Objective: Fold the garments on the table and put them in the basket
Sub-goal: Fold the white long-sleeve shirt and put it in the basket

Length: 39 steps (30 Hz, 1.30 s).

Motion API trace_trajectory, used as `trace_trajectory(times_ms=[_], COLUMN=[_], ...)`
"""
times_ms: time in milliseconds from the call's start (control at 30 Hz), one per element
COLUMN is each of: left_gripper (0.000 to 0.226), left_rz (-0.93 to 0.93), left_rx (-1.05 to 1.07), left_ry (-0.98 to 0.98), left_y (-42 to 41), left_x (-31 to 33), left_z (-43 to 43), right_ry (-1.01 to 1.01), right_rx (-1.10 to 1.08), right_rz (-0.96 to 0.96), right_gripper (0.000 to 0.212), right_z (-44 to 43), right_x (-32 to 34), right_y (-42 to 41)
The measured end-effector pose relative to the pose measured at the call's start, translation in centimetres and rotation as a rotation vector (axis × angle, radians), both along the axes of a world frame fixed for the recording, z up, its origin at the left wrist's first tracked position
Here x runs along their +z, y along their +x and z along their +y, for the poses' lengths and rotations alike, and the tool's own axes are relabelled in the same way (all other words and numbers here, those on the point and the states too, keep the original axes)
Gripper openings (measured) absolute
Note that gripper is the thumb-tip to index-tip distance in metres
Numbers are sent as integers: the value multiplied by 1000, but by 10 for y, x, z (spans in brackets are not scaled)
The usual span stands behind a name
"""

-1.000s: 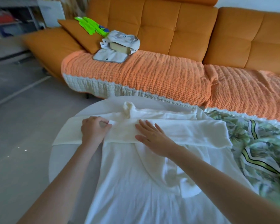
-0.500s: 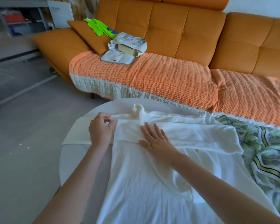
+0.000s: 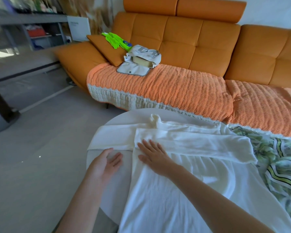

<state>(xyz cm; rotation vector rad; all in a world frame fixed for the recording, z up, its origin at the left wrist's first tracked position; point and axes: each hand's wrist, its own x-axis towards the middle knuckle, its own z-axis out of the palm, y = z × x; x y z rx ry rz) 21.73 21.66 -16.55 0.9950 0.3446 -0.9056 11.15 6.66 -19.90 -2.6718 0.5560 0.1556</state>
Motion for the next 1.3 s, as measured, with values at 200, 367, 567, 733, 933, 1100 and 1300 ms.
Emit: trace_trajectory(times_ms=[200, 367, 567, 733, 933, 1100, 1300], left_gripper=[6, 13, 61, 50, 37, 43, 72], left_rz=[-1, -168, -258, -285, -656, -1286, -2107], left_rx=[137, 102, 419, 364, 274, -93, -850], left_ry=[-85, -39, -216, -182, -280, 8, 449], left_y=[8, 14, 26, 54, 65, 11, -57], left_x=[1, -8, -5, -7, 13, 11, -48], left_z=[-25, -44, -63, -63, -71, -98, -113], right_ry=[-46, -51, -31, -21, 29, 629, 709], right_rx=[9, 10, 11, 20, 0, -452, -906], right_rz=[44, 35, 43, 24, -5, -648, -944], right_gripper=[56, 91, 63, 65, 76, 33, 32], right_z=[1, 2, -2, -2, 0, -5, -61], right_x=[-2, -4, -6, -5, -5, 33, 65], right_y=[-1, 0, 0, -2, -3, -29, -98])
